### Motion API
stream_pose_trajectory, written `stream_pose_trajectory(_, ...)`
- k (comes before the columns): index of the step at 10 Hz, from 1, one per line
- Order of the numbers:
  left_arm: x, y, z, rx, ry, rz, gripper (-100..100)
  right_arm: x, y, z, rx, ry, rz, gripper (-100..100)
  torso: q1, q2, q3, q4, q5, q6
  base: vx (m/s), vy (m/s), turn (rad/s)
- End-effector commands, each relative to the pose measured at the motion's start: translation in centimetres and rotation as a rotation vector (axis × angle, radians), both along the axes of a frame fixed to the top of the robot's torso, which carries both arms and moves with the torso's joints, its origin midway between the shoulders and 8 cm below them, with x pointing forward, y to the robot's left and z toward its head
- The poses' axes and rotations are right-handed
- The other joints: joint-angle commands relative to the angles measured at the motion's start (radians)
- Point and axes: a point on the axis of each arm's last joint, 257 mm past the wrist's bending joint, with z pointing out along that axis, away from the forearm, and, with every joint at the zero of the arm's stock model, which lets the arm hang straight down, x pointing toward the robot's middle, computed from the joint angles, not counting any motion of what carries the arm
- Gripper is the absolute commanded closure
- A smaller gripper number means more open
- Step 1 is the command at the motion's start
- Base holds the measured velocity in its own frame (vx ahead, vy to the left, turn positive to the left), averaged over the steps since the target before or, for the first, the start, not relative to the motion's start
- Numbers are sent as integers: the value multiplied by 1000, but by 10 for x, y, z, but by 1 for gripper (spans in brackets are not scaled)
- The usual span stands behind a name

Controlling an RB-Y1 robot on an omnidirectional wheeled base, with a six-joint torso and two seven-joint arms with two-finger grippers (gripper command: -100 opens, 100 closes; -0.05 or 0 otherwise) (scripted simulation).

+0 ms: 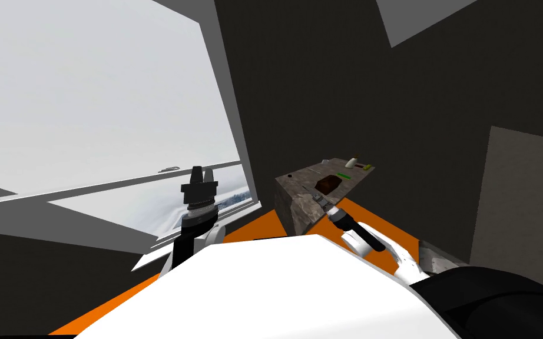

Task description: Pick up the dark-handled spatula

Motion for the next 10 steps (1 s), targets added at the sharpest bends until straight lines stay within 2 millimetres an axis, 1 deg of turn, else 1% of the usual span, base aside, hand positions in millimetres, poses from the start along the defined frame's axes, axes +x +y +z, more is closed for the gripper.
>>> stream_pose_trajectory(1,0,0,0,0,0,0,0,-3,-3,-11,-43,29,16,-100,0,0,0,0,0,0,58,17,34)
stream_pose_trajectory(2,0,0,0,0,0,0,0,-9,-10,-32,-71,79,12,-100,0,0,0,0,0,0,76,24,82)
stream_pose_trajectory(4,0,0,0,0,0,0,0,-9,-12,-32,-99,84,27,-100,0,0,0,0,0,0,46,12,14)
stream_pose_trajectory(5,0,0,0,0,0,0,0,-16,-21,-52,-137,136,27,-100,0,2,1,0,0,0,49,22,82)
stream_pose_trajectory(6,0,0,0,0,0,0,0,-16,-22,-52,-157,140,38,-100,0,1,1,0,0,0,55,14,48)
stream_pose_trajectory(7,0,0,0,0,0,0,0,-25,-33,-71,-196,190,37,-100,0,1,0,0,0,0,90,20,67)
stream_pose_trajectory(8,0,0,0,0,0,0,0,-25,-34,-71,-218,194,49,-100,0,-1,-1,0,0,0,83,17,50)
stream_pose_trajectory(9,0,0,0,0,0,0,0,-34,-46,-89,-259,243,48,-100,0,-1,-1,0,0,0,91,18,88)
stream_pose_trajectory(10,0,0,0,0,0,0,0,-34,-48,-88,-282,247,60,-100,0,-2,-1,0,0,0,78,10,36)
